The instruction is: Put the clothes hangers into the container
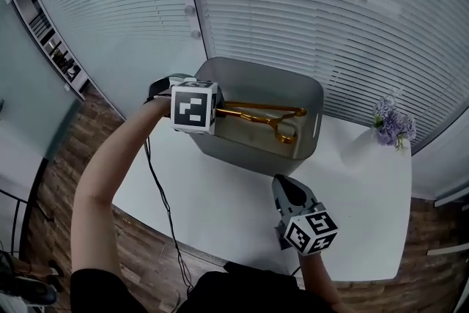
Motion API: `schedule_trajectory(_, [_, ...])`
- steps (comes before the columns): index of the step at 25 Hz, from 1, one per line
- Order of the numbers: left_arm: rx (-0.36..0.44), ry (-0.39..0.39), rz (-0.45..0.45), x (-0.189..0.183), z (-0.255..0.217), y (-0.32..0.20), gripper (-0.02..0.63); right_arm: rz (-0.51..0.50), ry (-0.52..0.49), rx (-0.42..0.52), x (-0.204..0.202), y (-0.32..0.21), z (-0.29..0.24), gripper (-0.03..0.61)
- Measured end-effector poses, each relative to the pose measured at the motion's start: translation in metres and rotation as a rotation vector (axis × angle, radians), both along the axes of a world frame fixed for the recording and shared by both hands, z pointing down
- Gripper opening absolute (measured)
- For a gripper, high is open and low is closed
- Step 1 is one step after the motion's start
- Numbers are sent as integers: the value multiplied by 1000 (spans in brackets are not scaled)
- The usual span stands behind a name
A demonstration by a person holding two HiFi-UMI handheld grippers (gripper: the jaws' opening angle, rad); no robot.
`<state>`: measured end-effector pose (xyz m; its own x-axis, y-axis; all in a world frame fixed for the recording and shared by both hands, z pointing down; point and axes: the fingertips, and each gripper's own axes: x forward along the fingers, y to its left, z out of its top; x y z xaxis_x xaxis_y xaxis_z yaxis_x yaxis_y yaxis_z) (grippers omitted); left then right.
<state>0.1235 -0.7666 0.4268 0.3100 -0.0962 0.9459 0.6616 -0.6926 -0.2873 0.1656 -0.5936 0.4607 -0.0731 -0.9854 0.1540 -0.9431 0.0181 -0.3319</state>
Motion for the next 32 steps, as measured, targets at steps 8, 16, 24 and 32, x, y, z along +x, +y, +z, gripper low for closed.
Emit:
schedule_trajectory(8, [2, -78, 11, 12, 24, -11, 9, 4, -16, -19, 6, -7, 8, 26])
schedule_trajectory(16, [-26, -129, 23, 19, 52, -20, 9, 25, -25, -45, 13, -7, 16, 26])
schedule_trajectory(24, [-46, -212, 14, 3, 72, -22, 8, 38, -26, -65, 18, -10, 24, 27])
schedule_trajectory(32, [-131, -371, -19, -12, 87, -18, 9, 28, -26, -70, 16, -10, 26, 26])
